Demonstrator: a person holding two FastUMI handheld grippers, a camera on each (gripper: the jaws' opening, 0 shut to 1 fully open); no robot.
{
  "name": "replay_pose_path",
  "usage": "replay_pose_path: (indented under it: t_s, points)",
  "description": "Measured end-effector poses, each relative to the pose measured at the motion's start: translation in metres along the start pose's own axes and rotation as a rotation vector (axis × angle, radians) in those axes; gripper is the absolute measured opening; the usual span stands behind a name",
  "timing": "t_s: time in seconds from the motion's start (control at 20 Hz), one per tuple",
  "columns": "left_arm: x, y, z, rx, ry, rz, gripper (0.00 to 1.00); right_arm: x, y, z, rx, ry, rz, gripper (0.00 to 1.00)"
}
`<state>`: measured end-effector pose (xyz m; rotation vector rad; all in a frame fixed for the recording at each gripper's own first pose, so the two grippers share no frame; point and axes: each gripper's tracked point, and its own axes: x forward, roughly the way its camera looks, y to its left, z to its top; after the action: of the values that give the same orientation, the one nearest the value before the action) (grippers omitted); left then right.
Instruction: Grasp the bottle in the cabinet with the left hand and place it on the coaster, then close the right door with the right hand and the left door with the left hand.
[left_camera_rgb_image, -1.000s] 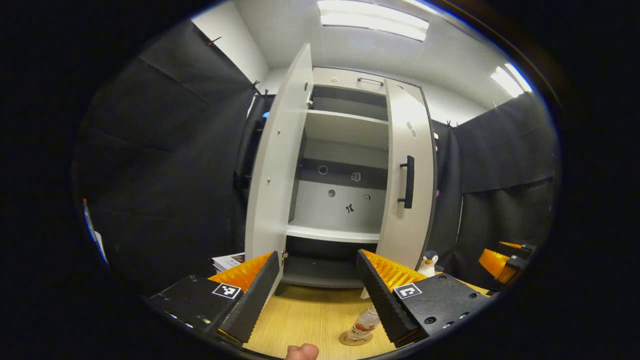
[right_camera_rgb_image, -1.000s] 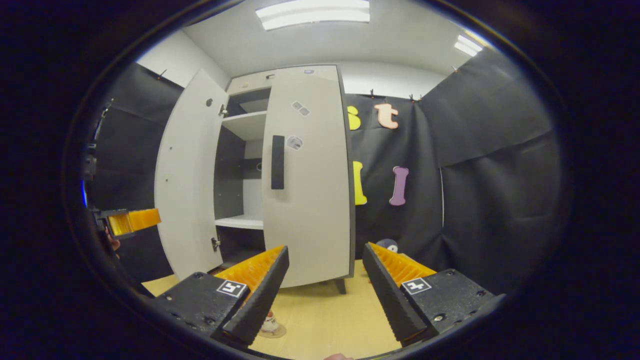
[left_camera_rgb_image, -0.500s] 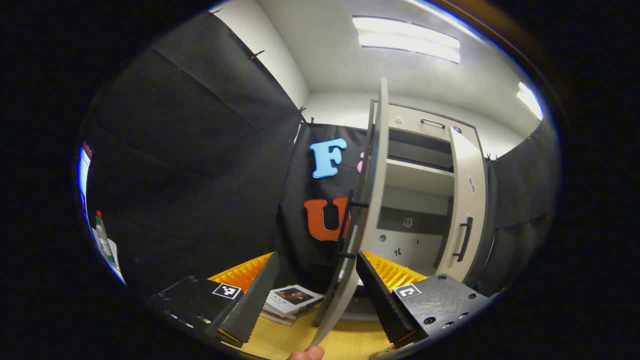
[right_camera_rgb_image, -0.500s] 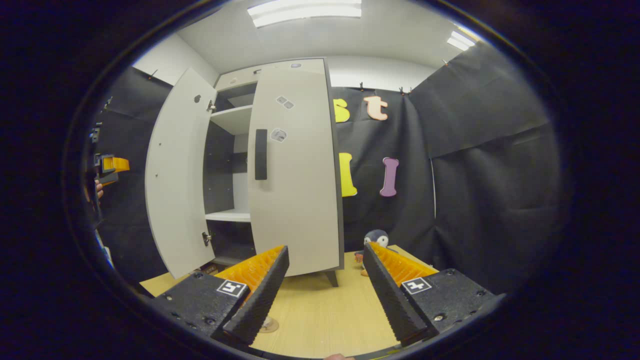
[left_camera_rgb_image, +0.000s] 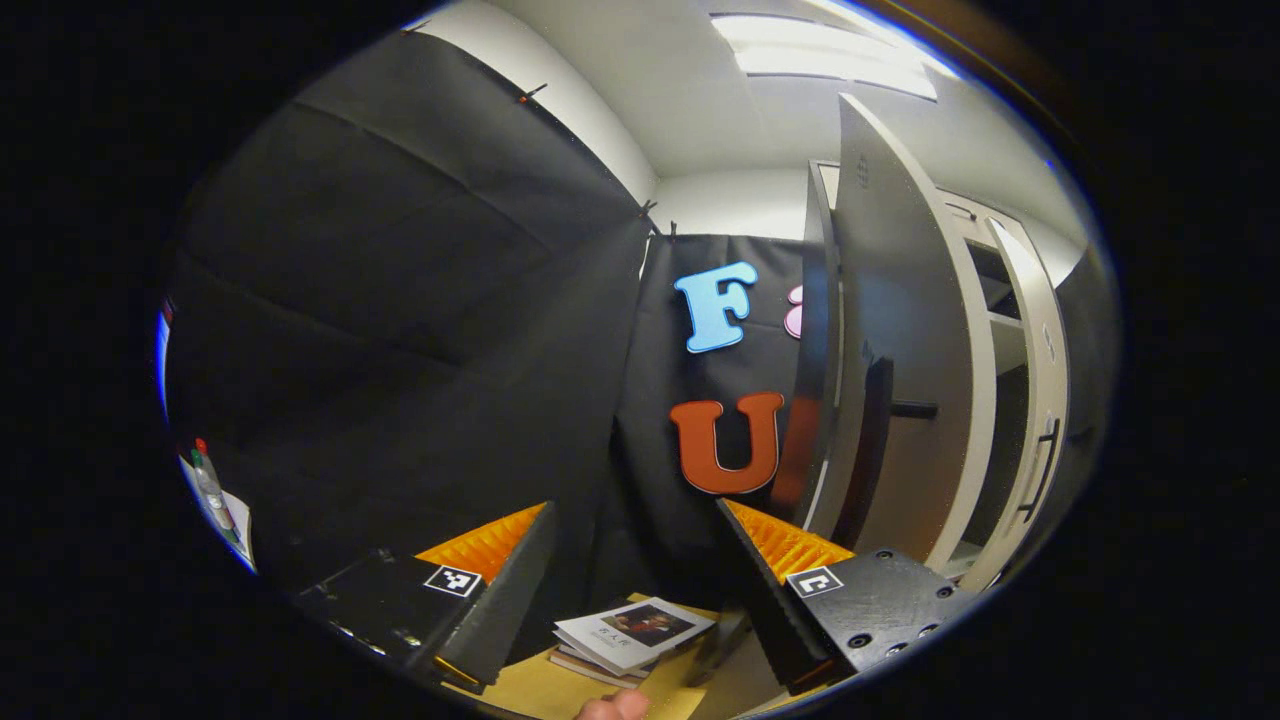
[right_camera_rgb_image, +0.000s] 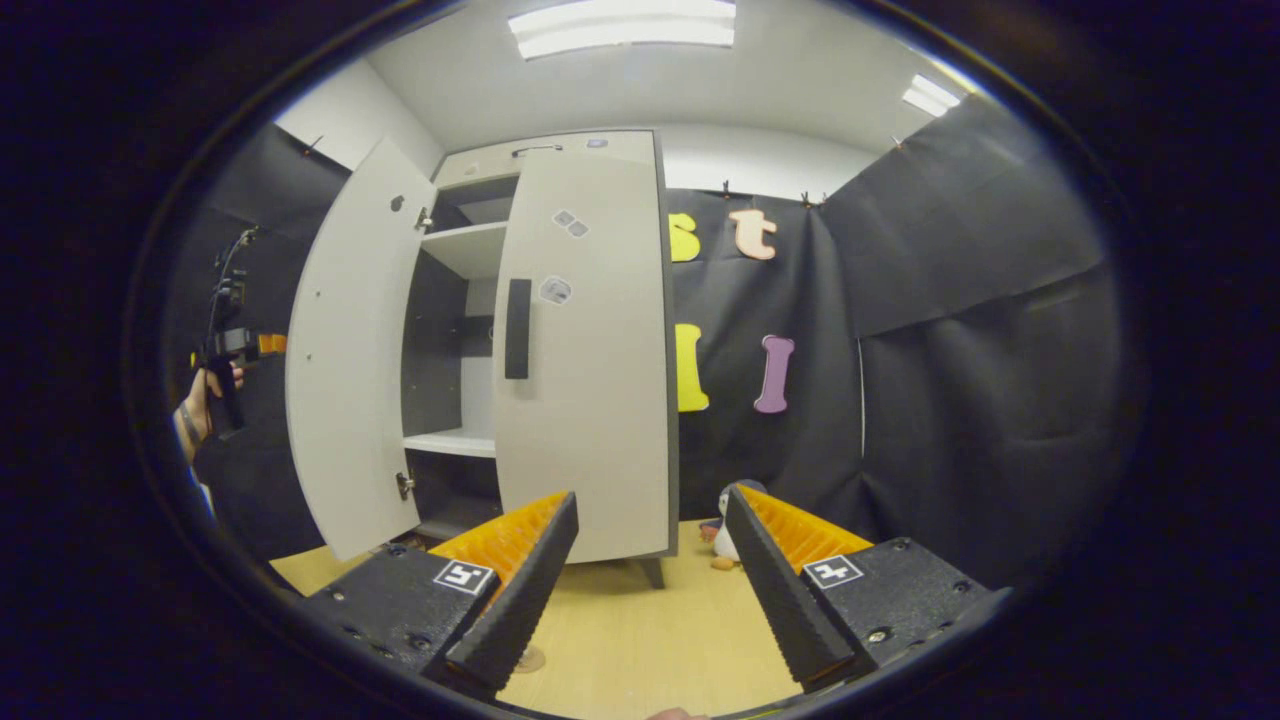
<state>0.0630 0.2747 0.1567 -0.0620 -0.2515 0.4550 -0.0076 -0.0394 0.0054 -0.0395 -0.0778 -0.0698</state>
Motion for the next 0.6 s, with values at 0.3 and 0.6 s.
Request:
replay_pose_path:
  t_s: [0.3,0.6]
  points:
    - [-0.002,-0.011,-0.007,0.02,-0.016,-0.034,0.99,0.007,0.007,-0.011,0.01,0.036,0.021,0.98]
    - [-0.008,-0.035,-0.007,0.031,-0.002,-0.066,0.93,0.014,0.018,-0.011,0.033,0.027,0.057,0.98]
